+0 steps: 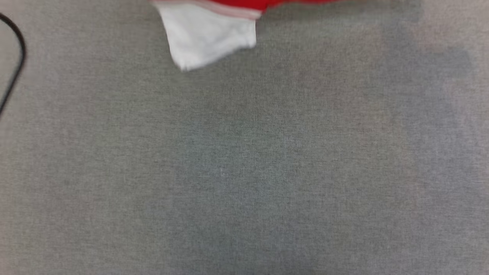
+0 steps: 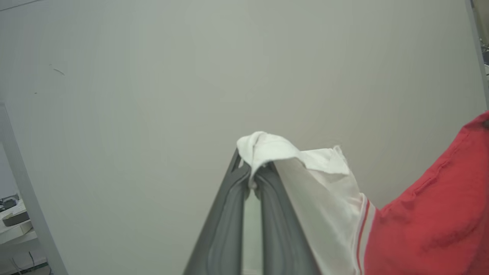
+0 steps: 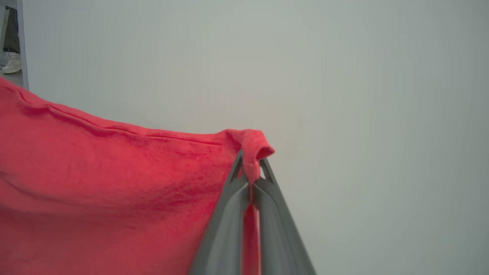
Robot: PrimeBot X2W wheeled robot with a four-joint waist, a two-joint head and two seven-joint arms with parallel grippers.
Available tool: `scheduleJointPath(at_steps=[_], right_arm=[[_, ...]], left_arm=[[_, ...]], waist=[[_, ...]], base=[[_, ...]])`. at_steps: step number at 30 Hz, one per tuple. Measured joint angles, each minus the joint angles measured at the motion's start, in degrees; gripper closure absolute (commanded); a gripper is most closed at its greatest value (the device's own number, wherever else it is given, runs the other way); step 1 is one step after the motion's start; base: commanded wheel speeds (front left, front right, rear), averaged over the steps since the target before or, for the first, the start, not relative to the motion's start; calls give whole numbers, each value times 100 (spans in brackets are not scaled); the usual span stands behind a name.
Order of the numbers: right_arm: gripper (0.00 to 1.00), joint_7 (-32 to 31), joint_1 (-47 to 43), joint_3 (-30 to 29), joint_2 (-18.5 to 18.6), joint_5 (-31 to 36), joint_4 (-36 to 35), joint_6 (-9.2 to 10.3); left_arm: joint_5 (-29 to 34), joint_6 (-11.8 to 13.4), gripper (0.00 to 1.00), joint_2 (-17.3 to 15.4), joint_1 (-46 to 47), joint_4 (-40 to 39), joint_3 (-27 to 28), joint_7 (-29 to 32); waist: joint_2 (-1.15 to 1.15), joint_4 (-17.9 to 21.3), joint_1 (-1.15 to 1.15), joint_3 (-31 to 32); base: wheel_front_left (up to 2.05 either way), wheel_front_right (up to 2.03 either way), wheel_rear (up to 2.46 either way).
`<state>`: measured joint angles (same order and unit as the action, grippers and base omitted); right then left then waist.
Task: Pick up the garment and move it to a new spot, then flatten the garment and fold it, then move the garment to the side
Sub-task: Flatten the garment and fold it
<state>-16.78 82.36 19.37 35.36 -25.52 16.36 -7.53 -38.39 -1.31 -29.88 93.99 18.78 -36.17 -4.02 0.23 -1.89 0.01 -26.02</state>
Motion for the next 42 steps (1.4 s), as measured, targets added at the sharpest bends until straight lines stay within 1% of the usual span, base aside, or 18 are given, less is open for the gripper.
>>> scheduleJointPath(at_steps=[6, 11, 15, 21, 27, 28, 29, 34, 42], right_arm=[[100, 328, 1250, 361, -175, 243, 806, 0], [100, 628, 2061, 578, -292, 279, 1467, 0], [100, 835, 2344, 787, -364, 274, 1944, 0], [100, 1082, 2365, 1173, -446, 151, 2441, 0], [100, 1419, 2067, 1568, -520, -149, 2796, 0], [100, 1603, 1722, 1757, -566, -266, 2934, 0], [100, 1680, 1577, 1802, -592, -316, 2975, 0], [100, 1919, 865, 2065, -653, -605, 3048, 0], [100, 2310, -495, 2527, -681, -1131, 3012, 0]], left_arm=[[119, -212, 100, 242, 1010, 727, 24, -26], [172, -354, 100, 313, 1654, 1236, 2, -109], [178, -435, 100, 336, 1874, 1539, -49, -186], [153, -509, 100, 425, 1812, 1918, -189, -361], [54, -557, 100, 432, 1299, 2173, -348, -610], [32, -559, 100, 460, 931, 2253, -470, -734], [27, -569, 100, 471, 786, 2280, -510, -777], [-88, -576, 100, 490, 47, 2304, -631, -918], [-163, -593, 100, 424, -1490, 2112, -893, -1018]], waist=[[0, 63, 0, -384], [0, 86, 0, -589], [0, 94, 0, -706], [0, 71, 0, -852], [0, 50, 1, -917], [0, 35, 1, -856], [0, 32, 0, -821], [0, 25, 0, -604], [0, 9, 0, -70]], base=[[0, 0, 0], [0, 0, 0], [0, 0, 0], [0, 0, 0], [0, 0, 0], [0, 0, 0], [0, 0, 0], [0, 0, 0], [0, 0, 0]])
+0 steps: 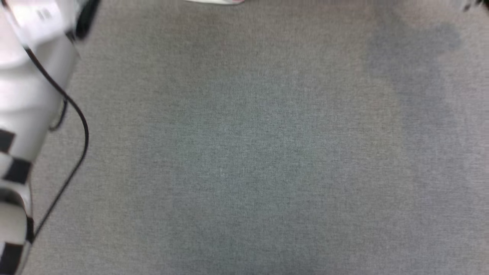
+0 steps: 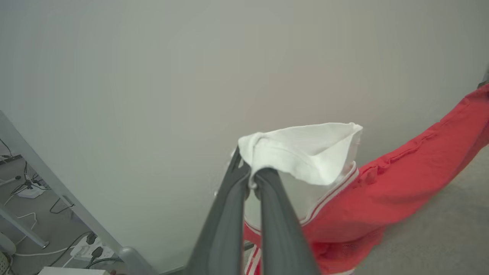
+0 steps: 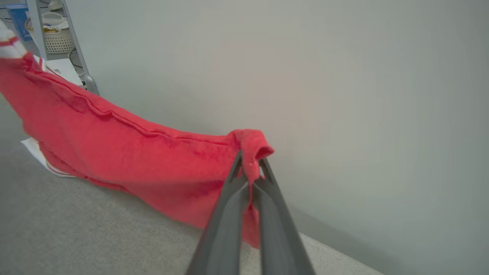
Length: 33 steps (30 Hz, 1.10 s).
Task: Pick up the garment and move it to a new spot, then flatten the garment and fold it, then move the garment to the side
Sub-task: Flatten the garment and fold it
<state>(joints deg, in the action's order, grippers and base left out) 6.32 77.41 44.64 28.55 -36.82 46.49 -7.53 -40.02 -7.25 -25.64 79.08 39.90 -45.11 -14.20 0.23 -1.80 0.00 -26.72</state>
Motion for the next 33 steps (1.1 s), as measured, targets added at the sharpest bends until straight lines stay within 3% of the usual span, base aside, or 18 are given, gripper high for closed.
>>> scheduleJointPath(at_steps=[6, 18, 33], right_arm=[[100, 152, -1159, 367, 208, -438, -320, 0], [100, 209, -3312, 669, 789, -958, -1148, 0], [100, 160, -5586, 71, 1161, -1077, -2046, 0]], left_arm=[[-143, 175, 100, -183, -1410, -460, -78, -40], [-639, 847, 100, -637, -4179, -1755, -209, -45], [-1324, 1641, 100, -1204, -6747, -3108, -250, -46]], waist=[[0, -17, 0, 517], [0, -83, -1, 1530], [0, -90, -1, 2312]], base=[[0, 0, 0], [0, 0, 0], [0, 0, 0]])
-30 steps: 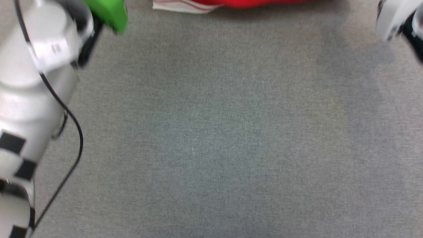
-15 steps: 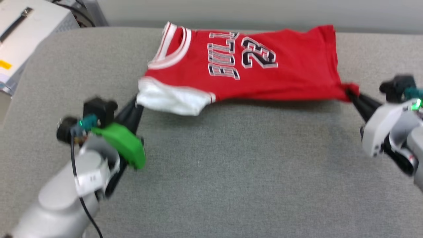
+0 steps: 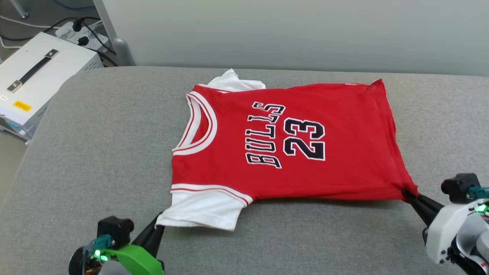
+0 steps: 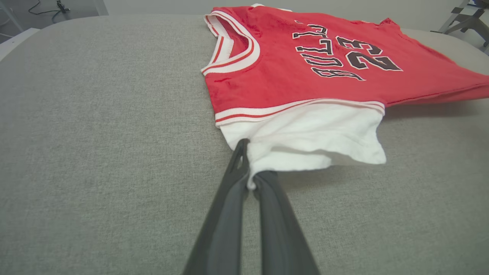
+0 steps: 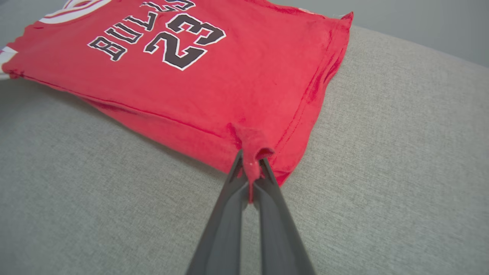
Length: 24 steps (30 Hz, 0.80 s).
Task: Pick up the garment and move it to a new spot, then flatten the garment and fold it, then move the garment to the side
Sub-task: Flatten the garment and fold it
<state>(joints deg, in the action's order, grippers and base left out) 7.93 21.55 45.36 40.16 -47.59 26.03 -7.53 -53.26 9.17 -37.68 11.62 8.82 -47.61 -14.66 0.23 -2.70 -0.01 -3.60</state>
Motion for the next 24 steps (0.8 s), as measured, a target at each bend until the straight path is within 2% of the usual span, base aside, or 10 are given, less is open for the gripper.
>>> scheduleJointPath(at_steps=[5, 14, 18, 20, 24], right_arm=[[100, -158, -764, -425, 90, 18, -339, 0], [100, -675, -1917, -1260, 111, 260, -1072, 0], [100, -911, -2297, -1672, -8, 380, -1343, 0], [100, -1121, -2435, -2056, -142, 522, -1580, 0], [100, -1301, -2444, -2374, -264, 675, -1871, 0]], left_arm=[[-190, 247, 100, -69, -576, -446, -71, 21], [-549, 523, 100, -246, -1307, -907, -141, 135], [-569, 546, 100, -326, -1367, -1050, -149, 166], [-445, 544, 100, -354, -1285, -1088, -174, 185], [-211, 381, 100, -349, -800, -1012, -178, 314]], waist=[[0, -46, 0, 127], [0, -46, 0, 217], [0, -74, 0, 188], [0, -90, 0, 126], [0, -88, 0, 37]], base=[[0, 0, 0], [0, 0, 0], [0, 0, 0], [0, 0, 0], [0, 0, 0]])
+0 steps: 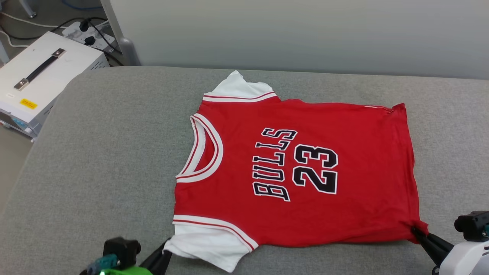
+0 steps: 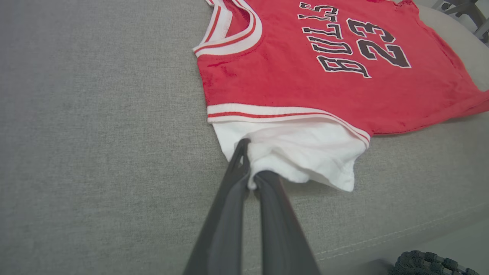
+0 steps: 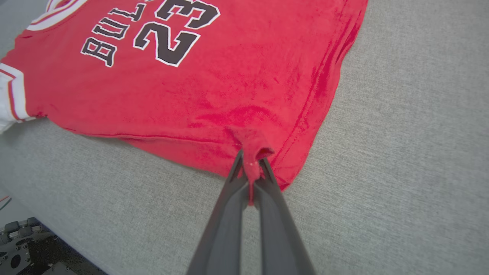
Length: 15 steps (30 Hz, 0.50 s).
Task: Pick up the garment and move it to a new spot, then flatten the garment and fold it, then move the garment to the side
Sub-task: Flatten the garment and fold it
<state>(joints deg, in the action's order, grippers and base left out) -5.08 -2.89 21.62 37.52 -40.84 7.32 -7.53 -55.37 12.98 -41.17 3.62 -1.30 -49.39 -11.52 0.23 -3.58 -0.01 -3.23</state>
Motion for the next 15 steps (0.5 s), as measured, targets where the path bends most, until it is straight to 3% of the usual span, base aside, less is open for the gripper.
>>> scheduleJointPath(at_steps=[15], right_arm=[[100, -477, 749, -656, -292, 146, -485, 0]], left_arm=[[442, -781, 100, 246, 2167, 859, 174, 408]], waist=[[0, 170, 0, -749]], base=[[0, 0, 0]])
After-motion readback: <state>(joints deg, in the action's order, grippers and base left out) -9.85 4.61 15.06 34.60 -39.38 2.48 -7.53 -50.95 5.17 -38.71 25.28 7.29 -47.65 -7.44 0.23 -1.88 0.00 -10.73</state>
